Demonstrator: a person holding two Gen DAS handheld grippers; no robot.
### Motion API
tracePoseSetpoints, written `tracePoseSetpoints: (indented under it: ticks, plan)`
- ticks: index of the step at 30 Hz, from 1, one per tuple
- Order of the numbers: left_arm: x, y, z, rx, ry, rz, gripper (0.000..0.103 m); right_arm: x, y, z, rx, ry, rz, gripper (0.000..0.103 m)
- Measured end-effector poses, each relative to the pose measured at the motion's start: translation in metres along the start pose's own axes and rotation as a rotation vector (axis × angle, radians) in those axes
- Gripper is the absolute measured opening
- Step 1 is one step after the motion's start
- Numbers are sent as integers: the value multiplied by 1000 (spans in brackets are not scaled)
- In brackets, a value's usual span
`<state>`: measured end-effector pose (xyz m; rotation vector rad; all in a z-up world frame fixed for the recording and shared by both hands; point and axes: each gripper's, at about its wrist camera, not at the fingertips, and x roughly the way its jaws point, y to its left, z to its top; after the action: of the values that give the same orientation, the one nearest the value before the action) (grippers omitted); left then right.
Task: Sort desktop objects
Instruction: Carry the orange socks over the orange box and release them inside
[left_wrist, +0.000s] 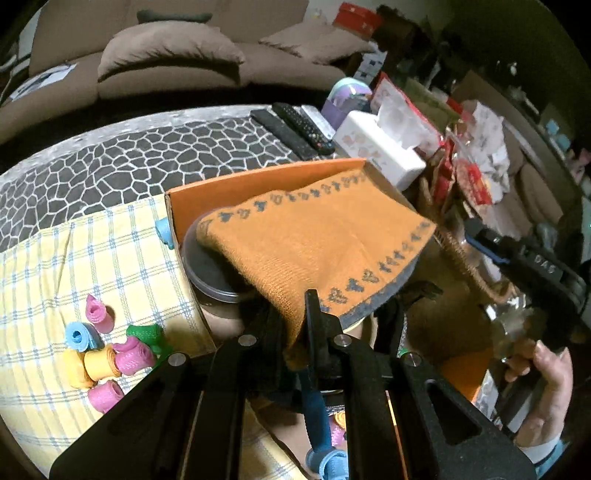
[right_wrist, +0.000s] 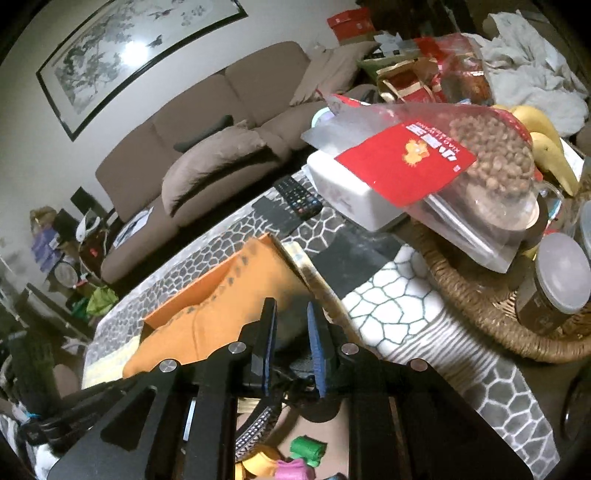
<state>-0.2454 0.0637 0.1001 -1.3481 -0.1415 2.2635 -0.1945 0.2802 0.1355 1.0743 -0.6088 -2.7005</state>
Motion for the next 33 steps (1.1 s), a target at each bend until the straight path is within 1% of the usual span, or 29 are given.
tracePoseSetpoints:
  ticks: [2,5,8,10,11,13,18,19,20,21,22,23,26,27,29,31,33]
  plan:
    - [4,0,1,-5,13,8,10,0,2,0,-1,3,9,22]
    - [9,7,2,-44,25,7,10,1,8,-1,-14,16,20,24]
    - [10,11,2,-66,24,25,13,3,14,-3,-31,29,25,25]
    - [5,11,0,-73,16,19,14,4,18,-3,-37,36,30,26]
    - [2,9,-1,-69,8,18,14,4,19,-4,-38,40,32,30]
    - [-6,7,-3,-56,-8,39,14,6,22,-5,-51,51,33,34]
    - [-23,6,-5,-62,-27,78,14,7,28,-7,-79,59,24,34]
    - [-26,5,-6,-64,-34,97,18,6,29,-7,-84,62,23,36]
    - [-29,5,-6,-66,-40,105,27,5,31,-7,-92,66,21,40]
    - [-34,5,-8,-67,-53,114,33,5,34,-8,-107,71,16,43]
    - [-37,4,-9,-68,-62,118,41,5,36,-8,-120,73,9,48]
    - [-41,5,-10,-70,-70,120,44,4,39,-8,-137,73,0,52]
    - [-47,4,-13,-73,-77,133,47,3,49,-11,-179,76,-19,65]
    - [-50,3,-15,-67,-77,142,48,2,52,-13,-194,77,-23,66]
    - [-53,0,-19,-59,-77,155,54,3,58,-15,-215,84,-28,74]
    - [-56,-3,-23,-57,-77,155,58,3,62,-18,-229,92,-30,79]
    - [-59,-4,-27,-55,-79,160,59,4,67,-20,-243,99,-30,82]
